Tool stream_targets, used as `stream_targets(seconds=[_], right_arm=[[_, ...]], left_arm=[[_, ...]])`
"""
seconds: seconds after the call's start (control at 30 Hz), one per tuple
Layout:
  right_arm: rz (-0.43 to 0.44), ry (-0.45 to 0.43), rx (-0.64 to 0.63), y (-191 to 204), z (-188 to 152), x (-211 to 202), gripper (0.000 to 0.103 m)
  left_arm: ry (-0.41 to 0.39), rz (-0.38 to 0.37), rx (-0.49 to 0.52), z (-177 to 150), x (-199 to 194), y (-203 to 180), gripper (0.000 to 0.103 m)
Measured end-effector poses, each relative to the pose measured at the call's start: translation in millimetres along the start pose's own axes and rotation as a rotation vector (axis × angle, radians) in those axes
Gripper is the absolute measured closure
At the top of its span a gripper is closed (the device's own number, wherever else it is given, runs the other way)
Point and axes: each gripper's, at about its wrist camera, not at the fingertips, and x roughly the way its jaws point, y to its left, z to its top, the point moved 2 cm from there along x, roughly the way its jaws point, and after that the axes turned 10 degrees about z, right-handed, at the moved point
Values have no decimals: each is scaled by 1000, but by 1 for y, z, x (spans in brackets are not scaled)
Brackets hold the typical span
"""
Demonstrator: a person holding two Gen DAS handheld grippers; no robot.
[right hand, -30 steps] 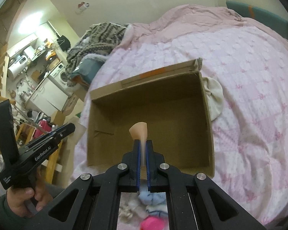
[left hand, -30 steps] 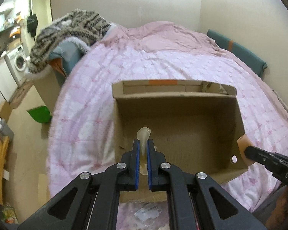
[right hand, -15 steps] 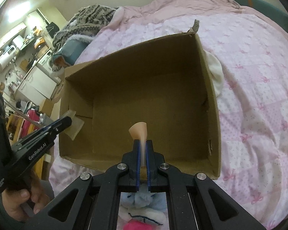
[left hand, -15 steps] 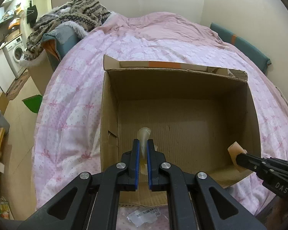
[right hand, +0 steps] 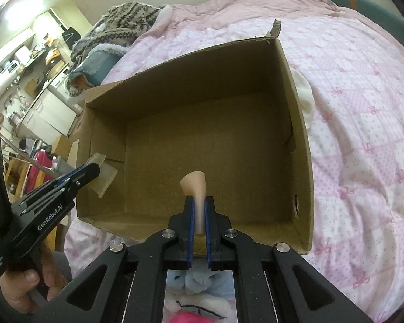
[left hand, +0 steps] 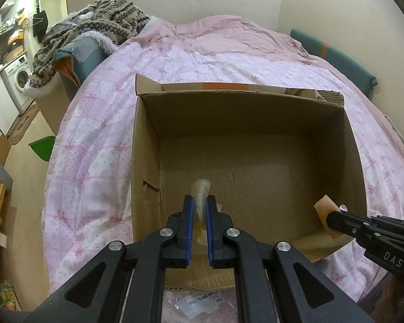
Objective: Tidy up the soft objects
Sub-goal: 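Carry the beige sponge into the box and open the right gripper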
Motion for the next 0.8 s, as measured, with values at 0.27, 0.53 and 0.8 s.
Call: stream_targets(seconds=[0.27,0.53,0.8], right_arm=[[10,7,3,-1,-1,1,96],[20,10,8,0,0,2,95],[32,3,13,1,1,3,86]], left_arm=[[6,-11,-3,-1,0,0,91],[6,-9,0,-1,-2,0,83],[-38,2,7,1,-12,-3,46]])
